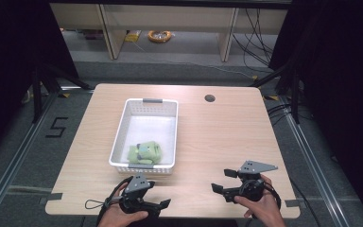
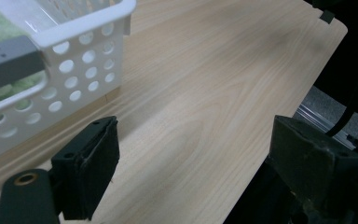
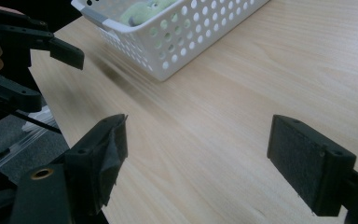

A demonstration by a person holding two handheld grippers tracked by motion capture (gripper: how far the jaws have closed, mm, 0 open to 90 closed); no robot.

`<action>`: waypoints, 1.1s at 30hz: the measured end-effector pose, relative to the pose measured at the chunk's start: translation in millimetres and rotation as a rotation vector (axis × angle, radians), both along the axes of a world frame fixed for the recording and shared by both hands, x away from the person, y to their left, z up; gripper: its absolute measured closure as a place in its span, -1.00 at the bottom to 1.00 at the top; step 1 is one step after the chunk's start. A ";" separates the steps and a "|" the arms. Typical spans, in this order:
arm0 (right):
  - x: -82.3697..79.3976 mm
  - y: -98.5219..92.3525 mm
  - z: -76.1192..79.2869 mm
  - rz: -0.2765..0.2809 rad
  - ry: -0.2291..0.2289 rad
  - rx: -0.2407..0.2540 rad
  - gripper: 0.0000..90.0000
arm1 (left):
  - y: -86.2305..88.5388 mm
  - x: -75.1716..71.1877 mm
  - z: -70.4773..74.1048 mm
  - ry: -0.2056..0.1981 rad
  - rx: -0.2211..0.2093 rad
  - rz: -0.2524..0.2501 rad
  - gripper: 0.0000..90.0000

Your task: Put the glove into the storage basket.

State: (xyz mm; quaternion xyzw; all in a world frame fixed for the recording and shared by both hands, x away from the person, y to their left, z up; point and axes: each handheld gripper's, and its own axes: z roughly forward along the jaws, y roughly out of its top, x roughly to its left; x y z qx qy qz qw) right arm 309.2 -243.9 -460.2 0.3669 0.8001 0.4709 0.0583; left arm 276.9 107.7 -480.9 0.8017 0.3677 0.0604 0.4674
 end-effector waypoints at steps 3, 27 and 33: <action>-5.5 -0.7 -3.8 -0.006 0.042 0.017 -0.54 | -1.7 -2.5 -4.8 -0.002 0.019 -0.025 -0.65; -30.0 -12.9 -31.4 0.014 0.035 -0.063 -0.57 | 1.1 -14.1 -18.1 -0.005 0.119 -0.069 -0.65; -36.4 -8.2 -35.8 0.029 0.051 -0.113 -0.58 | 0.9 -15.8 -18.9 0.003 0.097 -0.048 -0.65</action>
